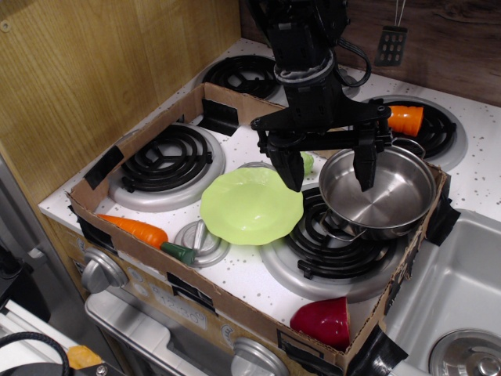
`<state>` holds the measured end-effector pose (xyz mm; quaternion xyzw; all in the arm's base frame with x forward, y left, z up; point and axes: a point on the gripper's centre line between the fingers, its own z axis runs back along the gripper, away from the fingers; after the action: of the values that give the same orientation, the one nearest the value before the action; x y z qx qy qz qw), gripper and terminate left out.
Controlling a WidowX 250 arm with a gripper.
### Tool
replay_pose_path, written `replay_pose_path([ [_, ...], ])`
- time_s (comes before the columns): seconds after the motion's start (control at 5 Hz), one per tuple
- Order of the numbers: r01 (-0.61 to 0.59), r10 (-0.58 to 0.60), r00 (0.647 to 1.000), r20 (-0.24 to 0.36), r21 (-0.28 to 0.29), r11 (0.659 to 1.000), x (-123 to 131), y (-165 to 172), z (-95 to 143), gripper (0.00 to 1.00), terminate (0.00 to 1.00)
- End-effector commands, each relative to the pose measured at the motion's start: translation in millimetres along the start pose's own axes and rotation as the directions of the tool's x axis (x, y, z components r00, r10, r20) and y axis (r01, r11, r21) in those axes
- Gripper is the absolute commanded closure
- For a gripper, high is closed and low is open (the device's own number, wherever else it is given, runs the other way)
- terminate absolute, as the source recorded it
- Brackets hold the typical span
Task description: Put carrot on plate
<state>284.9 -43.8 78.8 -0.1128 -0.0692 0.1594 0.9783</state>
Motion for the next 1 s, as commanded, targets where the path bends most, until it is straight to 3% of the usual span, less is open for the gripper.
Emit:
replay_pose_path([
  [0.0, 0.000, 0.000, 1.000, 0.000, 0.000, 1.000, 0.0, 0.0, 0.0, 0.00, 0.00],
  [0.2, -0.117, 0.117, 0.993, 0.022, 0.004, 0.993, 9.7, 14.5, 7.9, 0.00, 0.00],
  [0.4, -0.125, 0.124, 0.992, 0.037, 0.028, 0.992, 24.4, 27.4, 28.5, 0.00, 0.00],
  [0.6, -0.286, 0.286, 0.958, 0.022, 0.049, 0.957, 26.5, 45.3, 45.2, 0.00, 0.00],
  [0.8, -0.509, 0.512, 0.859, -0.020, 0.077, 0.857, 22.6, 64.8, 48.7, 0.00, 0.00],
])
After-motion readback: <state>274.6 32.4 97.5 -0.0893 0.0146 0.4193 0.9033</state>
